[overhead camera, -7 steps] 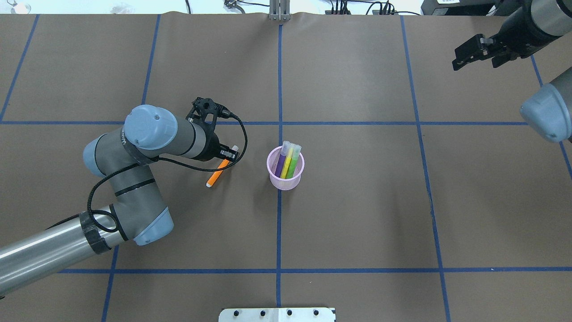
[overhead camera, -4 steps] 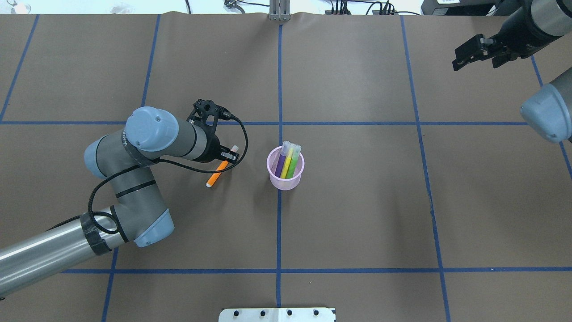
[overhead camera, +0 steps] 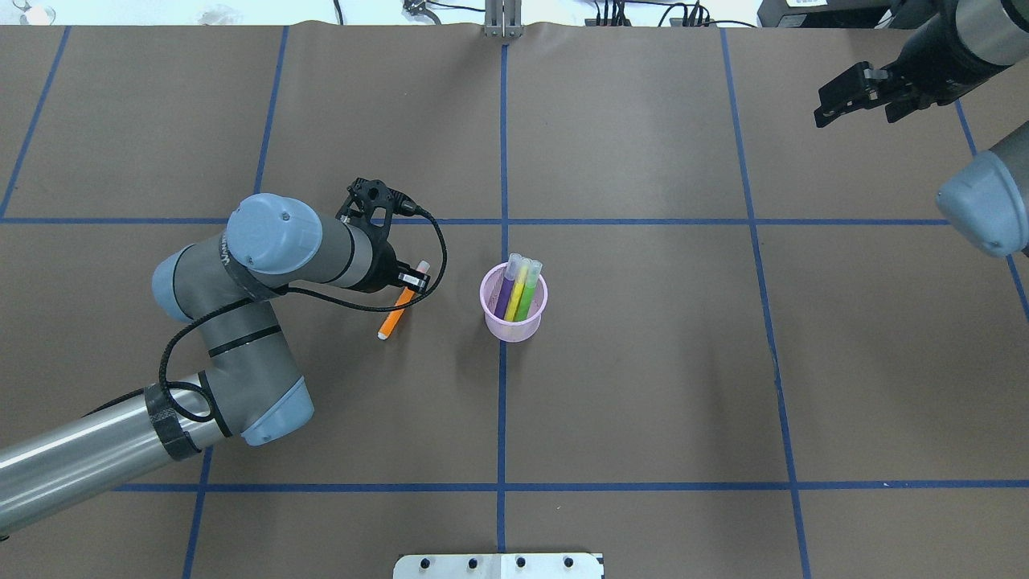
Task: Collect pens into pen holder
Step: 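Lower the left gripper onto the orange marker and close on it, then lift the orange marker upright and carry it over the cup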
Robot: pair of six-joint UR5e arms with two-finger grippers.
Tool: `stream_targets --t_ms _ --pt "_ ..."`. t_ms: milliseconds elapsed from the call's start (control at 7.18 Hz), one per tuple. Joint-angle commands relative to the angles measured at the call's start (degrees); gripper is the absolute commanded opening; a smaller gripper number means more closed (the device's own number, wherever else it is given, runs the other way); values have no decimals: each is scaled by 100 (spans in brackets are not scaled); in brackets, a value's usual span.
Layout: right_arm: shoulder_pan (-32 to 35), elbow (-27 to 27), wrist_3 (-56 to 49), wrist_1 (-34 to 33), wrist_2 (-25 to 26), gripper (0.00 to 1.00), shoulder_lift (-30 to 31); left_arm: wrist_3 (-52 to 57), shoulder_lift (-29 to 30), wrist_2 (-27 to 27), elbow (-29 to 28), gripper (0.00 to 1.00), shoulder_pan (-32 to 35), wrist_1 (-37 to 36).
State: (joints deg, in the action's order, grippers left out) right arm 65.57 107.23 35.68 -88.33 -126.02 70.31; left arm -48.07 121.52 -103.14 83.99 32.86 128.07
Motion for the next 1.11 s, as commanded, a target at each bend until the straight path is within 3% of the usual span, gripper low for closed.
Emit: stream_targets --t_ms 0,278,418,835,974 --pt "0 0 1 0 7 100 -8 78 -58 118 588 0 71 147" --pt "0 0 1 0 16 100 -9 52 -76 127 1014 0 63 995" --pt "0 0 1 0 16 100 -9 34 -76 232 945 0 28 1984" --pt "0 0 10 0 25 100 -26 78 11 1301 270 0 -164 4210" --pt "0 0 10 0 25 100 -35 95 160 1870 -98 0 -531 4792"
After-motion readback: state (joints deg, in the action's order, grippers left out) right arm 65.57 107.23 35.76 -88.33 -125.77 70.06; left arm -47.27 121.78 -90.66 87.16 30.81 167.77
